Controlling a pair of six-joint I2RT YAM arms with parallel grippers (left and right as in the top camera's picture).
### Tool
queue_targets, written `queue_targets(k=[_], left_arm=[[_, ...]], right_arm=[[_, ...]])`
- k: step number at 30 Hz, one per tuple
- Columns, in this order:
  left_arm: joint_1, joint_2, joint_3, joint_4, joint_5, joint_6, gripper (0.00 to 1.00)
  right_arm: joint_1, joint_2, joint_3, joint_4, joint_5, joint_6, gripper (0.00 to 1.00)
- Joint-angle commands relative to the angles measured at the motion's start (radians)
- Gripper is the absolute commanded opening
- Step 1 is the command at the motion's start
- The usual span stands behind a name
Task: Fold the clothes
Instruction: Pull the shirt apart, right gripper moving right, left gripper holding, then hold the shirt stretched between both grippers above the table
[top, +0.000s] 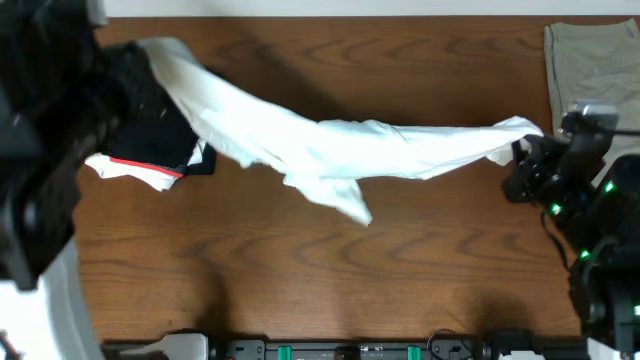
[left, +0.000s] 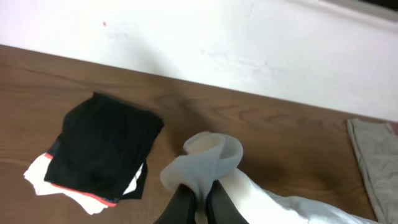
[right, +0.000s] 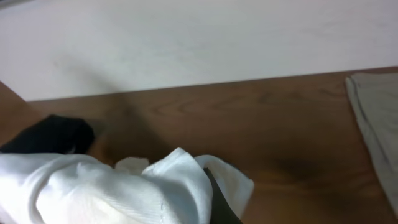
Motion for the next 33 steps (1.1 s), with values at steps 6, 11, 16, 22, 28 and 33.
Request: queue_targets(k=[6, 11, 16, 22, 28, 33], left_arm=[[0.005, -0.085, 0.022, -0.019, -0.108, -0.063, 0.06], [0.005, -0.140, 0.022, -0.010, -0.108, -0.077, 0.06], [0.005, -0.206, 0.022, -0.008, -0.108, -0.085, 0.06], [0.005, -0.290, 0.022, 0.053, -0.108, -0.122, 0.06], [0.005, -0.369, 0.022, 0.152, -0.123, -0.150, 0.06], [0.005, -0.393, 0.022, 0.196, -0.230, -0.151, 0.06]], right_arm=[[-0.110, 0.191, 0.351, -0.235, -0.005, -0.087, 0.01], [-0.133, 0.275, 0.543, -0.369, -0.007, -0.116, 0.01], [-0.148, 0.321, 0.692, -0.493, -0.006, -0.116, 0.01], [-0.238, 0.340, 0.818, -0.560, 0.000, -0.116, 0.01], [-0.303, 0.340, 0.937, -0.602, -0.032, -0.122, 0.01], [-0.305, 0.340, 1.011, -0.610, -0.012, -0.131, 0.01]])
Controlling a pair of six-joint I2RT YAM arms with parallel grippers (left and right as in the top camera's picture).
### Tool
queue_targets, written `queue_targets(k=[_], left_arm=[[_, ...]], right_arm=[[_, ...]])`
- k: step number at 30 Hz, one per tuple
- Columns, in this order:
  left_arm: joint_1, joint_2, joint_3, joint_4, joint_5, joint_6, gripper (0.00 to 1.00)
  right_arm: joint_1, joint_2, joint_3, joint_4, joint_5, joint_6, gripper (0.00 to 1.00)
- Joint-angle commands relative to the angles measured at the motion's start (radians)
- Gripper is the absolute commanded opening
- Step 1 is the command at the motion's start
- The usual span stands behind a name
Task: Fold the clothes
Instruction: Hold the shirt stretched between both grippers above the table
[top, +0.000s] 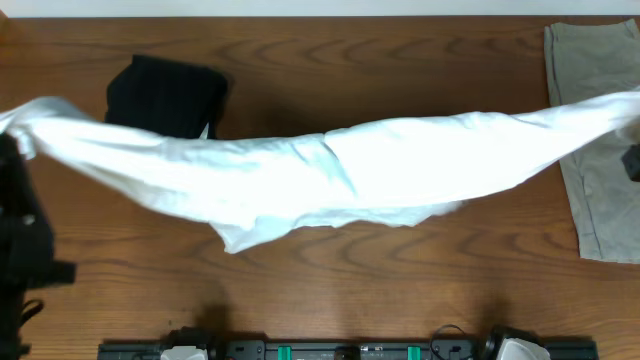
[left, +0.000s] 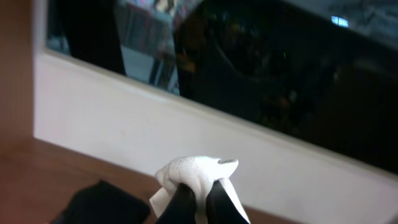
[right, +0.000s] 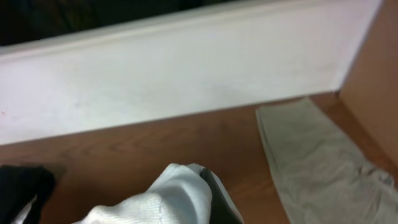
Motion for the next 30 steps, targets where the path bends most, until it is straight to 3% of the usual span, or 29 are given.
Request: queue_targets(k=[1, 8, 11, 24, 30], left_arm=[[0.004, -0.002, 0.013, 0.016, -0.076, -0.016, 0.06], [0.004, -0.003, 0.017, 0.016, -0.075, -0.016, 0.06], [0.004, -0.003, 0.041, -0.004, 0.002, -0.016, 0.06], [0.004, -0.003, 0.286, -0.224, 0.027, -0.016, 0.06], [0.004, -0.003, 0.318, -0.240, 0.030, -0.020, 0.06]], right_arm=[[-0.011, 0.000, 0.051, -0.001, 0.014, -0.021, 0.01], [-0.011, 0.000, 0.114, -0.019, 0.072, -0.026, 0.01], [-0.011, 0.000, 0.154, -0.062, 0.079, -0.034, 0.01], [-0.011, 0.000, 0.244, -0.252, 0.144, -0.051, 0.01], [-0.011, 0.001, 0.256, -0.291, 0.144, -0.052, 0.01]])
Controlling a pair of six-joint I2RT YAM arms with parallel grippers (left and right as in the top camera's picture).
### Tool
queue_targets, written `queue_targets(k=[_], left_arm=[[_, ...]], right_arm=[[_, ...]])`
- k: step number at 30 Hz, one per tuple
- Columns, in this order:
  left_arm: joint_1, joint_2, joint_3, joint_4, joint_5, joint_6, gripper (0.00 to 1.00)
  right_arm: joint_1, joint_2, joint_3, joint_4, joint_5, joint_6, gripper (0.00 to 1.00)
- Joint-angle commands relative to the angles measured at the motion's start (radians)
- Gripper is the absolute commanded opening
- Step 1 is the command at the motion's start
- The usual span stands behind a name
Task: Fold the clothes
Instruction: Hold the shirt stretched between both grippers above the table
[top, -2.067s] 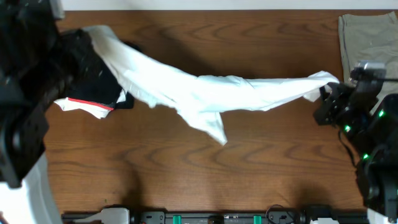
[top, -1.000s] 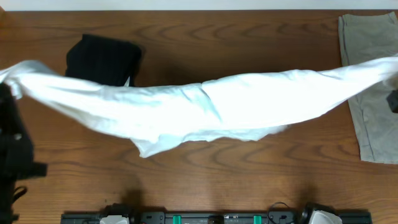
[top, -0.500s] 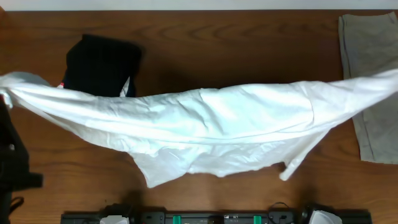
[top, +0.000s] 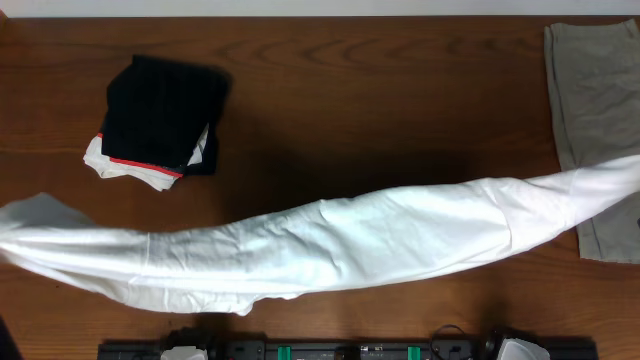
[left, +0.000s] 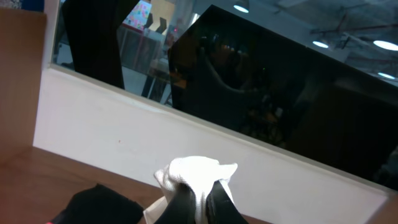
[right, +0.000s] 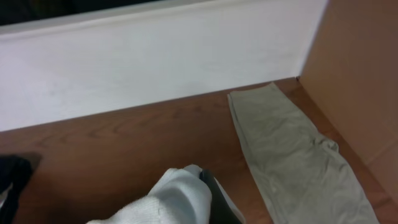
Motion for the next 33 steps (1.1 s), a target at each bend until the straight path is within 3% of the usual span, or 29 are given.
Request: queue_targets(k=[1, 19, 33], left_arm=[[0.003, 0.005, 0.008, 0.004, 0.003, -0.002, 0.06], [0.003, 0.064, -0.020, 0.012, 0.005, -0.002, 0.06], [0.003, 0.085, -0.020, 0.005, 0.033, -0.001, 0.06]], right_arm=[[-0.011, 0.003, 0.016, -0.012, 0.023, -0.016, 0.01], [-0.011, 0.043, 0.129, -0.120, 0.098, 0.019, 0.01], [-0.011, 0.021, 0.111, -0.120, 0.098, 0.052, 0.01]])
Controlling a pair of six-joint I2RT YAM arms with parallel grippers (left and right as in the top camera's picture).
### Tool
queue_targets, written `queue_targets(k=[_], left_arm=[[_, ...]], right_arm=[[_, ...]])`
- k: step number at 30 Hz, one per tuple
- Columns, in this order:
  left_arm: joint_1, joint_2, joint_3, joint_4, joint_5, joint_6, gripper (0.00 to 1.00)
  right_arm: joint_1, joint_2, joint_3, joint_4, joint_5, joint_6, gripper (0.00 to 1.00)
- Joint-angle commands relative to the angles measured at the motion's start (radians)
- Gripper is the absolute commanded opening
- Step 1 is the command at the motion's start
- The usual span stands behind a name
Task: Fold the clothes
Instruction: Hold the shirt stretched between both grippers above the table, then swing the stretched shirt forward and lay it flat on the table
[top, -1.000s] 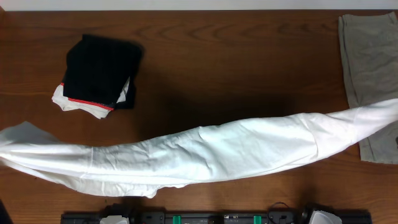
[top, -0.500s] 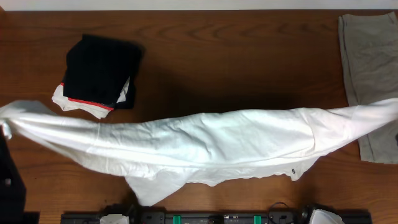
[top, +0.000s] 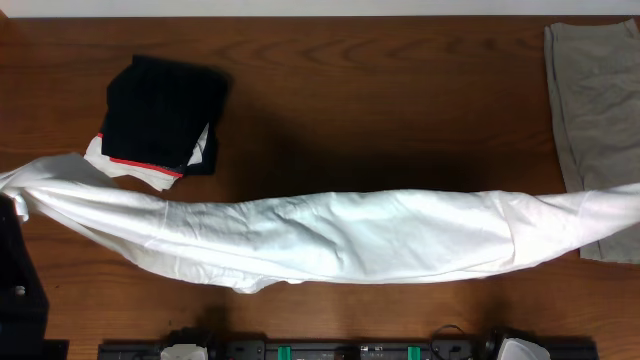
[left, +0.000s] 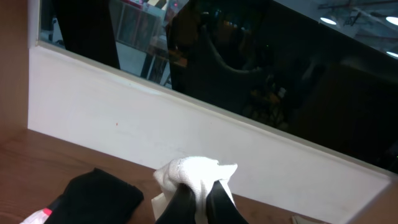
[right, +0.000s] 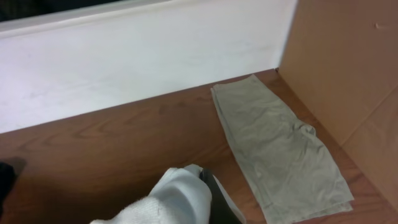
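Note:
A white garment (top: 340, 235) hangs stretched in a long band across the table, from the left edge to the right edge of the overhead view. My left gripper (left: 198, 193) is shut on its left end, a bunched white corner (left: 194, 171). At the other end my right gripper (right: 208, 183) is shut on the cloth (right: 177, 196); only one dark finger (right: 217, 199) shows there. Both ends are held high above the wood.
A folded stack topped by black cloth (top: 160, 110), with white and red edges beneath, lies at the back left. A grey-green garment (top: 595, 110) lies flat at the right edge. A white wall (right: 124, 62) runs along the far side and a brown board (right: 348, 56) stands at the right.
The left end of the white garment has moved farther from the front edge, and the band now lies straighter and more level across the table. Both grips are unchanged.
At first the garment hung bunched between both grippers near the back, over the black stack. Then it was stretched wide across the table's middle. After that it sagged near the front edge, and now it spans the table in a straighter line.

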Motion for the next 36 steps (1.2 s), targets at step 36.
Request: queue_targets(k=[36], left_arm=[[-0.061, 1.153, -0.004, 0.454, 0.051, 0.032, 0.06]], right_arm=[[0.043, 1.006, -0.035, 0.521, -0.164, -0.060, 0.02]])
